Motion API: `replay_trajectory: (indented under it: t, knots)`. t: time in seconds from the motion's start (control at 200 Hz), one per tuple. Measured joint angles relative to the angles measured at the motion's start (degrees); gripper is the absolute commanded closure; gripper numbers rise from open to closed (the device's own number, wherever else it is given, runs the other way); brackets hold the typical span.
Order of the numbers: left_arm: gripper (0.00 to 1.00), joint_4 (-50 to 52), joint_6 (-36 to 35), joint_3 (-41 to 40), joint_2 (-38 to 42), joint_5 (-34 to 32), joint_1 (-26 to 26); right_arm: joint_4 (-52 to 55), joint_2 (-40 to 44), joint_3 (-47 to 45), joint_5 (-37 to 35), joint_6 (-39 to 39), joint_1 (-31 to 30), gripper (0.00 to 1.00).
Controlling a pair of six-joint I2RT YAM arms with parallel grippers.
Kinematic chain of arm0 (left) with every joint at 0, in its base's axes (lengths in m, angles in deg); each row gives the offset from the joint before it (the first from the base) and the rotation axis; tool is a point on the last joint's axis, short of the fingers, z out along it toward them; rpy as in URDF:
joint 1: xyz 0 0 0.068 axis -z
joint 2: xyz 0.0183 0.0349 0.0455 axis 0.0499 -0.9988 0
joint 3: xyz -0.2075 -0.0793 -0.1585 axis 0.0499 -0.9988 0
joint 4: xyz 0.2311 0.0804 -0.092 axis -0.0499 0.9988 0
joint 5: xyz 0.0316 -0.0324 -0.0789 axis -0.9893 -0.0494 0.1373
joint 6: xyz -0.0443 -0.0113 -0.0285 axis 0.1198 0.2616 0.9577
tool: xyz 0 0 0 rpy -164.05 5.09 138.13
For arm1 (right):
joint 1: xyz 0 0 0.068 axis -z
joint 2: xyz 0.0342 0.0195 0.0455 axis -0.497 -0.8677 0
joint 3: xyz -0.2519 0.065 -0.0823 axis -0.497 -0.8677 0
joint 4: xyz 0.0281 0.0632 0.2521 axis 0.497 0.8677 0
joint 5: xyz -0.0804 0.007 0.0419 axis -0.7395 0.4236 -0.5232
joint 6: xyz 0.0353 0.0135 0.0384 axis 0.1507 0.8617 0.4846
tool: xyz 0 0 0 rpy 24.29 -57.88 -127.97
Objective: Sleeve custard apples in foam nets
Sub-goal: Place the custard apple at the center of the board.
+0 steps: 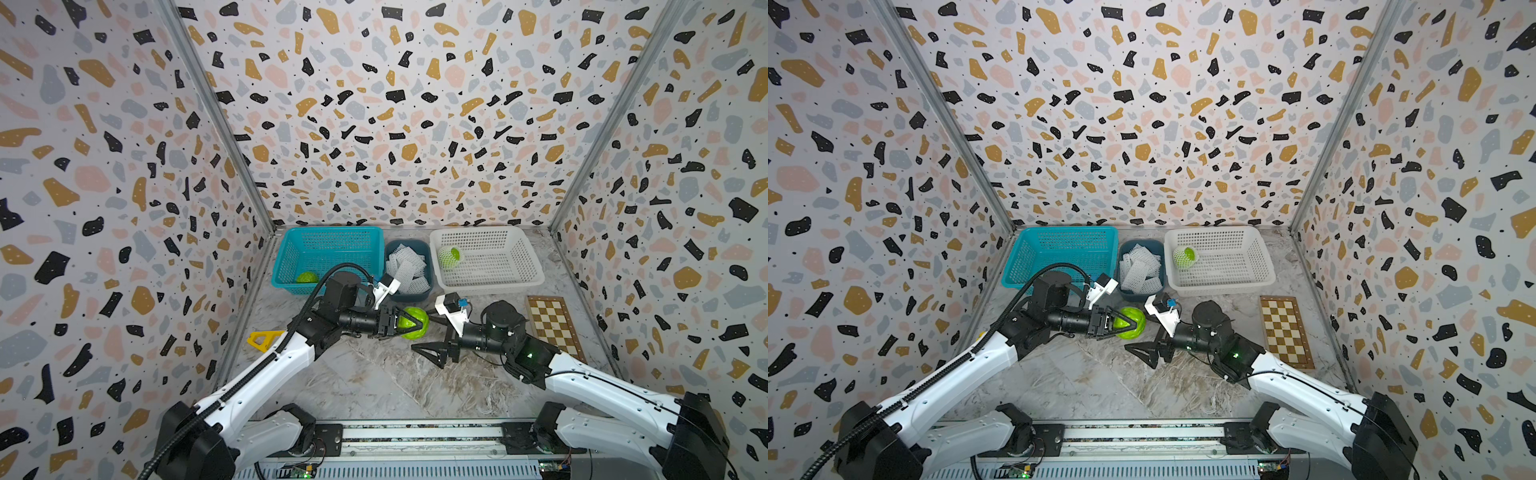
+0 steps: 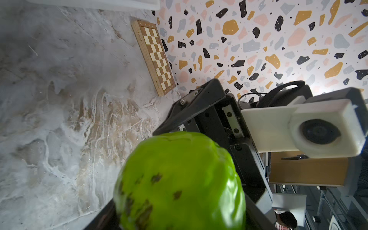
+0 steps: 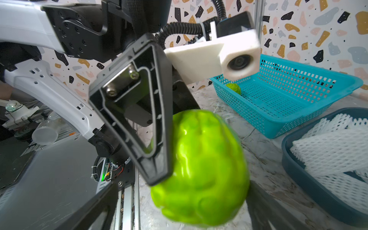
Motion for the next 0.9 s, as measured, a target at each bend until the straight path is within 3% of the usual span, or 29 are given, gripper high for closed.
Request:
replay_trajectory:
  t: [0.415,0.521,0.696,0.711,0.901]
  knots:
    - [0.33,-0.2,0.0,0.0,-0.2,-0.1,2.8,-0.3,-1.5,0.2,-2.5,-0.7,-1.7,0.12]
    - [0.22,-0.2,0.0,0.0,-0.3,-0.8,2.8,-0.3,-1.4,0.3,-4.0,-0.5,-1.8,0.24]
    - [0.07,0.3,-0.4,0.0,-0.3,-3.3,2.8,1.2,-1.1,0.4,-6.7,-0.5,-1.8,0.27]
    - [0.00,0.5,-0.4,0.0,-0.3,-3.6,2.8,1.4,-1.1,0.4,-6.9,-0.4,-1.8,0.27]
    - [0.01,5.2,-2.0,0.0,1.4,-11.2,2.1,7.1,-0.9,1.8,-8.9,1.3,0.7,0.27]
